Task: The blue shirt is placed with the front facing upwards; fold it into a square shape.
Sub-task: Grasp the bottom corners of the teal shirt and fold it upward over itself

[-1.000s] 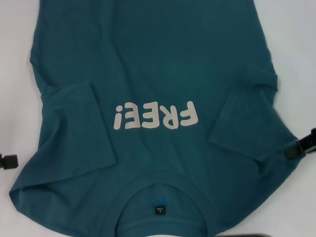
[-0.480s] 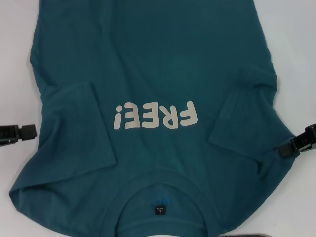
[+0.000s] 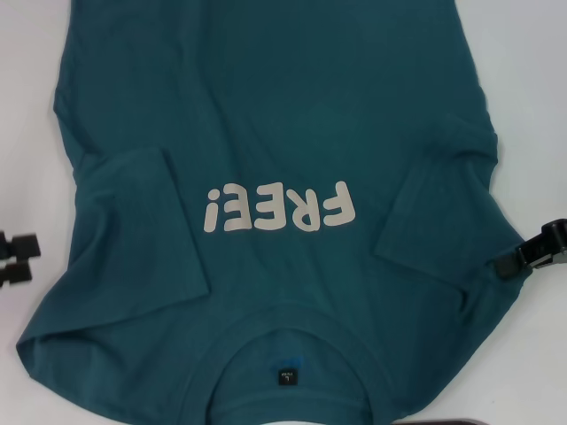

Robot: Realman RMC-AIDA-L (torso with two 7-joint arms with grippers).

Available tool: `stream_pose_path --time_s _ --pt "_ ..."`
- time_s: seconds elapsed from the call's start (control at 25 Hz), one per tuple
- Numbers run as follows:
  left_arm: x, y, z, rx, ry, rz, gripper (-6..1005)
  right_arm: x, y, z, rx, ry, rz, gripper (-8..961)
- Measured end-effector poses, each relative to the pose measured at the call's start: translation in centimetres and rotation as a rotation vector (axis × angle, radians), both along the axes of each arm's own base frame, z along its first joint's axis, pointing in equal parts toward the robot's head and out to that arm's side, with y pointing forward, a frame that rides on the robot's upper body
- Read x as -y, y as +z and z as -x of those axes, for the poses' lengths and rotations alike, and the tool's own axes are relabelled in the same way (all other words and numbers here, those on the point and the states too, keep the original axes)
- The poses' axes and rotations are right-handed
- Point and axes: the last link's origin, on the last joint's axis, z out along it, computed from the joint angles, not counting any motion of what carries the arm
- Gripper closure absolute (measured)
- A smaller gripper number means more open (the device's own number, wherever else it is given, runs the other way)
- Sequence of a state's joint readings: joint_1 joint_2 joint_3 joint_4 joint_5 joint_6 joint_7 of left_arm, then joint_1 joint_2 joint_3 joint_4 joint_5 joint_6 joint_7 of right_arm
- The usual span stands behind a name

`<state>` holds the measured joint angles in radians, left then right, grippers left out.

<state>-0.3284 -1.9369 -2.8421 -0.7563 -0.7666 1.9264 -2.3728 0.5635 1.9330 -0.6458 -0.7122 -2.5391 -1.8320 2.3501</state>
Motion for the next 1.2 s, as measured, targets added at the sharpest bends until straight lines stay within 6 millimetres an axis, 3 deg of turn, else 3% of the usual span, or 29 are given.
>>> stream_pose_path --time_s 0.28,0.64,1.2 --pt "1.9 0.0 1.3 -0.027 0.056 0.033 340 0.2 -0.6 0.1 -0.010 -0.006 0.003 940" --pt "2.7 -0.4 2.0 -0.073 0.070 0.064 48 0.2 -0.8 0.1 -0.012 -0.009 0.001 940" --pt "2.7 -1.2 2.4 -0.124 0.007 0.053 52 0.4 -1.1 -0.1 -0.013 -0.015 0.004 940"
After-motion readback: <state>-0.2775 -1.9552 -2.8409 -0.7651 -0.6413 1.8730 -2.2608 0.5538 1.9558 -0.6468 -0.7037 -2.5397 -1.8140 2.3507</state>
